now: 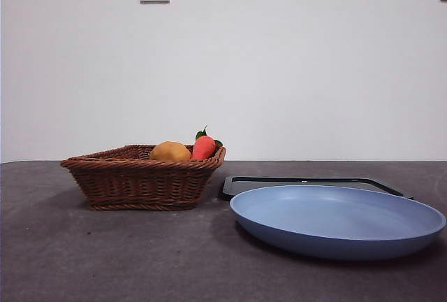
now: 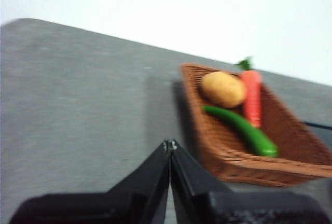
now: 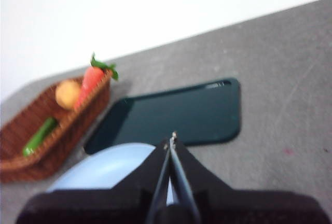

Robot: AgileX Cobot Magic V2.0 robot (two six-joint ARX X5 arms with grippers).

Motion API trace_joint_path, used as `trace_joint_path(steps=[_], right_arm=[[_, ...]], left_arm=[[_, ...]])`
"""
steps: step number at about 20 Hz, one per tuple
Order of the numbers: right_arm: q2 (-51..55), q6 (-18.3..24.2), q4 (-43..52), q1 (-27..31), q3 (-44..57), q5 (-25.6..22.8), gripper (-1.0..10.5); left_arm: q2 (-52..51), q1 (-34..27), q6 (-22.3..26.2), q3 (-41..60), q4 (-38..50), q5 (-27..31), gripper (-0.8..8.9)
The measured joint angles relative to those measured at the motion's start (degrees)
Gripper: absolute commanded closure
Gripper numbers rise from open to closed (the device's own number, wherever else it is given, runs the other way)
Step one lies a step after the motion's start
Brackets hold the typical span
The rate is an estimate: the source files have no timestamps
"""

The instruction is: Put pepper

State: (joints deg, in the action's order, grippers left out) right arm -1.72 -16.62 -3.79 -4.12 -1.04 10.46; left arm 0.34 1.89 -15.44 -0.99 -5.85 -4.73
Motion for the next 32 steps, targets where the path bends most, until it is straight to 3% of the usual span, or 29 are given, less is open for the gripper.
trace_joint_path(steps=[7, 15, 22, 32], right_arm=[[-1.09, -7.89, 1.03, 0.0, -2.64, 0.02, 9.4], [-9.92, -8.48, -2.01, 0.0, -14.25, 1.68, 9.4], [-22.1, -2.19, -15.76, 0.0, -28.59, 7.78, 9.4], [-37.18, 13.77, -43.78, -0.44, -49.05, 12.09, 9.4]], left_arm=[[0.66, 0.02, -5.46, -2.23, -3.13, -5.9, 8.07], [9.01, 0.0, -6.67, -15.47, -8.87, -7.82, 8.07], [20.83, 0.0, -2.01, -27.36, -16.81, -15.93, 8.07], [31.74, 0.02, 10.82, -40.59, -32.59, -26.97, 8.07]])
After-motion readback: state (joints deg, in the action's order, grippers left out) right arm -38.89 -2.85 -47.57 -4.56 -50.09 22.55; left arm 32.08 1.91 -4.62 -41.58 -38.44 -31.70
